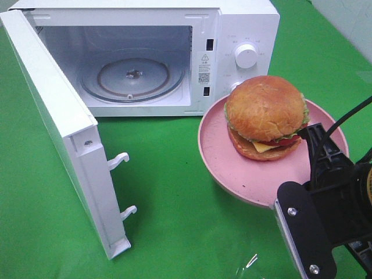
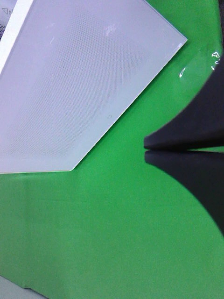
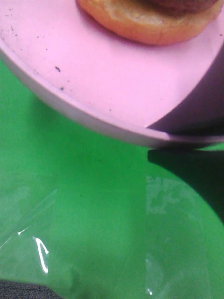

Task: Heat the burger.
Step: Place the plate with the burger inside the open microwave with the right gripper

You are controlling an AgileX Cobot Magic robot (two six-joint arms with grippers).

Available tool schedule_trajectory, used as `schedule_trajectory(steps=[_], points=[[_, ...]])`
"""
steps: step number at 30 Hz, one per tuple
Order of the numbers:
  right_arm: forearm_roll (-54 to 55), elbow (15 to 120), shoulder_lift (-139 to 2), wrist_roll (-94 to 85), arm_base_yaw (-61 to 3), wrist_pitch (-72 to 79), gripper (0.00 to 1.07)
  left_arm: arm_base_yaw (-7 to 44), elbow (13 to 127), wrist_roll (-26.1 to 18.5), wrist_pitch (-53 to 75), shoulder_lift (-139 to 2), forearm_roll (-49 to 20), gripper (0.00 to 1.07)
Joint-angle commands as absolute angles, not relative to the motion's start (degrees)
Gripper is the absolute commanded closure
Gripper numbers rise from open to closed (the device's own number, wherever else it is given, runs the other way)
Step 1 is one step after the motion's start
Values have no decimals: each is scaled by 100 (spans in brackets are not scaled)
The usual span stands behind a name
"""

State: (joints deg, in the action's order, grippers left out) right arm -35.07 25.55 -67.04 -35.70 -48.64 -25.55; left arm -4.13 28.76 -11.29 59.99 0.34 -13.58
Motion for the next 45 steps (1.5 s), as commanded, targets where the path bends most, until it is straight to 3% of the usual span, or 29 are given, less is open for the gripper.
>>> schedule_trajectory(steps=[1, 7, 9, 12, 21, 25, 39, 45], points=[[-3151, 2584, -6675, -4492, -4332, -2034, 107, -418, 2853, -1112, 5947, 155, -1387, 106], [-2418, 2584, -6675, -5833, -3782, -1856, 107, -418, 2853, -1112, 5947, 155, -1387, 106], [-1593, 2595, -6675, -6961, -3512, -1793, 107, -418, 2853, -1112, 5947, 155, -1387, 106], [-1335, 2618, -6675, -7271, -3449, -1805, 107, -418, 2853, -1112, 5947, 155, -1387, 106], [1037, 2653, -6675, -9998, -2813, -1828, 107, -418, 2853, -1112, 5947, 155, -1387, 106], [1541, 2681, -6727, -10577, -2710, -1851, 107, -418, 2853, -1112, 5947, 155, -1387, 106], [1495, 3455, -7305, -10777, -2807, -2326, 107, -418, 2853, -1112, 5947, 155, -1387, 106], [1467, 3827, -7660, -10840, -3214, -2384, 107, -418, 2853, -1112, 5947, 155, -1387, 106]])
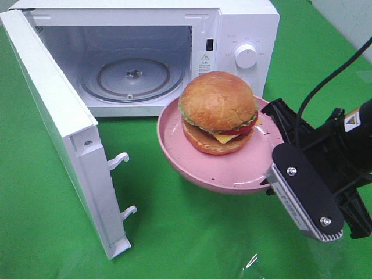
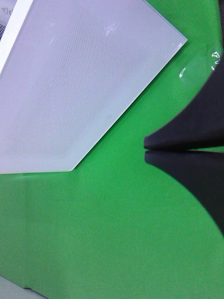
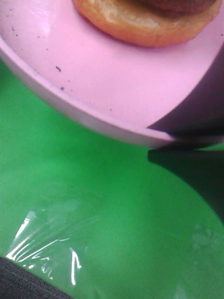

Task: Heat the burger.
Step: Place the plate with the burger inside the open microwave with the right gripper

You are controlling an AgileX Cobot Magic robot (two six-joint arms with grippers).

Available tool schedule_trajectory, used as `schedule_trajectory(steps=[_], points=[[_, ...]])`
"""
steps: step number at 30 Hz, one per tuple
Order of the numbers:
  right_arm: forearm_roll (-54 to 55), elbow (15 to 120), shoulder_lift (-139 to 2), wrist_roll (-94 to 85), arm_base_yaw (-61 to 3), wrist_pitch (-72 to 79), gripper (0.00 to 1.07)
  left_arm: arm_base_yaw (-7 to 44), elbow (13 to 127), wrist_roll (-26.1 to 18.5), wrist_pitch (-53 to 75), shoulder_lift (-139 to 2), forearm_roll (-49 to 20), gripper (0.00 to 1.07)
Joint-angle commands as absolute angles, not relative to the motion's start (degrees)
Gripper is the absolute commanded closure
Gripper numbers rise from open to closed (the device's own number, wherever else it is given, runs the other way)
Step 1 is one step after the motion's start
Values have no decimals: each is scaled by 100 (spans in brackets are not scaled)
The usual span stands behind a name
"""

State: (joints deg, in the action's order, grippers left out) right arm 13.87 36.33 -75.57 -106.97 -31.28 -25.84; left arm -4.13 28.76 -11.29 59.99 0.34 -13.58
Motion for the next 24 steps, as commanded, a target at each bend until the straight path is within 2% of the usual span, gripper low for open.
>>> schedule_trajectory(steps=[1, 12, 24], points=[[1467, 3827, -7660, -10840, -3214, -2384, 107, -418, 2853, -1112, 5947, 155, -1387, 106], [2057, 4538, -8405, -11568, -3214, -2435, 107, -418, 2853, -1112, 5947, 155, -1387, 106], [2217, 5145, -8955, -11757, -3214, -2601, 107, -418, 2853, -1112, 5947, 155, -1387, 106]])
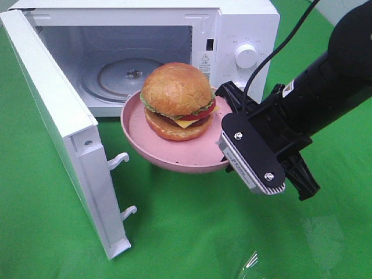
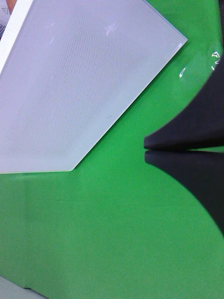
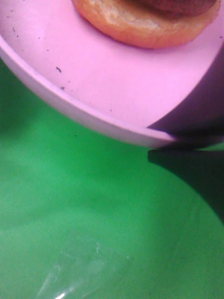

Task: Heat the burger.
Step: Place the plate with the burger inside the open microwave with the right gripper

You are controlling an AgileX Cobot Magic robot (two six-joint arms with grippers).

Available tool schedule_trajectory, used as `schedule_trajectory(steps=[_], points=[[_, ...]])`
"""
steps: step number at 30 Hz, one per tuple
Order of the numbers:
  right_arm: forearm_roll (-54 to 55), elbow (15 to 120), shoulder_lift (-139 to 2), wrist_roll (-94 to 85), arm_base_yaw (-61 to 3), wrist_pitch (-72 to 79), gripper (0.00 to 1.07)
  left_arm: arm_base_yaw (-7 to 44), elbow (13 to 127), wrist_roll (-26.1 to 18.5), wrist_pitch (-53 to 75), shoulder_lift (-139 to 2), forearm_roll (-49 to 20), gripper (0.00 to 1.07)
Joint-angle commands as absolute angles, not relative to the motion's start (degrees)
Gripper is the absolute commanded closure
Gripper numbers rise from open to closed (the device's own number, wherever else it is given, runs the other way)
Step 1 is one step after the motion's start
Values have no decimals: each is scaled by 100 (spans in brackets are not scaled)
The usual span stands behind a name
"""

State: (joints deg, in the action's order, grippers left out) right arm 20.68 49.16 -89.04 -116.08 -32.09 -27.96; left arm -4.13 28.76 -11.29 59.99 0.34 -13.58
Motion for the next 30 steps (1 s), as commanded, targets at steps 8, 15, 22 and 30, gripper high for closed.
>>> schedule_trajectory(steps=[8, 15, 22, 30], points=[[2653, 5632, -9345, -12141, -3214, -2767, 107, -418, 2853, -1112, 5947, 155, -1387, 106], [2636, 5901, -9545, -12141, -3254, -2722, 107, -418, 2853, -1112, 5947, 155, -1387, 106], [2607, 6257, -9866, -12141, -3415, -2727, 107, -418, 2853, -1112, 5947, 155, -1387, 106], [2475, 6646, -10187, -12135, -3415, -2733, 107, -418, 2853, -1112, 5947, 155, -1387, 106]])
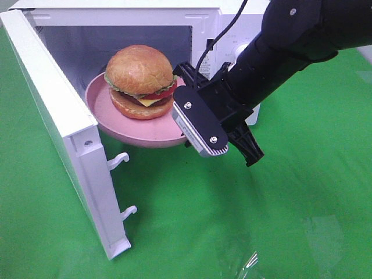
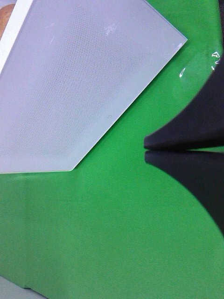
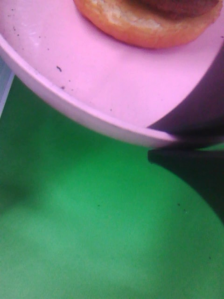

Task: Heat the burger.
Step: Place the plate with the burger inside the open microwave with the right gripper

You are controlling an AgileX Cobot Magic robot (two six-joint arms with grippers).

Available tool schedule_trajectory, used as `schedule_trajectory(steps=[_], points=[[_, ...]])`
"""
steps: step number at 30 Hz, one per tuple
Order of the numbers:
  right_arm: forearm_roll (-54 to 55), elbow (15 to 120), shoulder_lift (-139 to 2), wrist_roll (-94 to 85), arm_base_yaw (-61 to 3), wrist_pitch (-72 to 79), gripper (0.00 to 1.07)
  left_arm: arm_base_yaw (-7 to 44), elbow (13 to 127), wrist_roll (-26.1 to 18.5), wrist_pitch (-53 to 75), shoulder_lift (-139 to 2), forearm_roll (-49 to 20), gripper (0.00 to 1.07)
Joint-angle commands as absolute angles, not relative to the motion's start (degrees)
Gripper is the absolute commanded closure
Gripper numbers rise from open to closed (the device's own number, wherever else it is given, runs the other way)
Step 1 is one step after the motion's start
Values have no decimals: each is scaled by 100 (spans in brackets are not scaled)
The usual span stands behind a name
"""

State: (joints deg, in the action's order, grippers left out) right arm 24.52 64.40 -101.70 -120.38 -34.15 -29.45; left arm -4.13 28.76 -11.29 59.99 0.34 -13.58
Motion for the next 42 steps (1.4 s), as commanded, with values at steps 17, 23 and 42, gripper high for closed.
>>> schedule_trajectory(steps=[17, 23, 42], points=[[1725, 7460, -10892, -11757, -3547, -2710, 107, -418, 2853, -1112, 5947, 155, -1387, 106], [1381, 7729, -11052, -11436, -3547, -2716, 107, -418, 2853, -1112, 5947, 155, -1387, 106], [653, 8881, -11860, -10382, -3547, -2893, 107, -418, 2853, -1106, 5947, 155, -1381, 106]])
